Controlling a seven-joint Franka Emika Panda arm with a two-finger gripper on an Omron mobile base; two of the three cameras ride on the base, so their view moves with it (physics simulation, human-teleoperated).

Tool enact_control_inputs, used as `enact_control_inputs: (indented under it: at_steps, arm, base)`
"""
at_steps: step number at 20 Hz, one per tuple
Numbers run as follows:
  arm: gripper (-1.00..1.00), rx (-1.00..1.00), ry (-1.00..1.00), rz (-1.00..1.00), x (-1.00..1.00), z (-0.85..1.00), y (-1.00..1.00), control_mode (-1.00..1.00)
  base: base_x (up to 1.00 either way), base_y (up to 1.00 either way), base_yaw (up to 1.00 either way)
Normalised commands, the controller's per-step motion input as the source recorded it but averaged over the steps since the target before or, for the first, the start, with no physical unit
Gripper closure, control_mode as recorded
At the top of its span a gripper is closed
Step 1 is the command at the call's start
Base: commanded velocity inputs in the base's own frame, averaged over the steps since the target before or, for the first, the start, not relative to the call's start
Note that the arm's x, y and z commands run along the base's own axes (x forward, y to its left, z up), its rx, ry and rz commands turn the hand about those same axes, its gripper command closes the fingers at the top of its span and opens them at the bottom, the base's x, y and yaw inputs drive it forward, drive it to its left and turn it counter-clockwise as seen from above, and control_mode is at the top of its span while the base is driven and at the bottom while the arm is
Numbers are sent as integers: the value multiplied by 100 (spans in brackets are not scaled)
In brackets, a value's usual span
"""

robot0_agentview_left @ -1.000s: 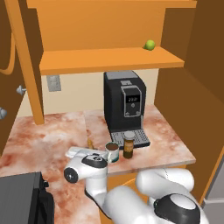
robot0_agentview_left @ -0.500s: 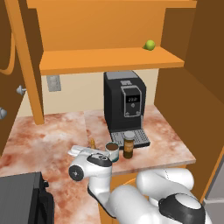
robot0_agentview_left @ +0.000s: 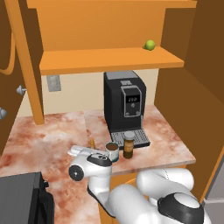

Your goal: Pick the cinnamon and honey bottle from the cabinet and place them next to the mug.

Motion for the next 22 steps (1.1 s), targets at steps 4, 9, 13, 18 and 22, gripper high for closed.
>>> enact_control_inputs:
  at_steps: [4, 9, 13, 18, 22]
  arm:
    - [-100, 0, 0, 0, 0, 0, 0, -100]
    - [-100, 0, 0, 0, 0, 0, 0, -100]
    - [-100, 0, 0, 0, 0, 0, 0, -100]
    - [-100, 0, 0, 0, 0, 0, 0, -100]
    - [-100, 0, 0, 0, 0, 0, 0, -100]
  base:
    - [0, 0, 0]
    - [0, 0, 0]
    - [0, 0, 0]
    - [0, 0, 0]
    - [0, 0, 0]
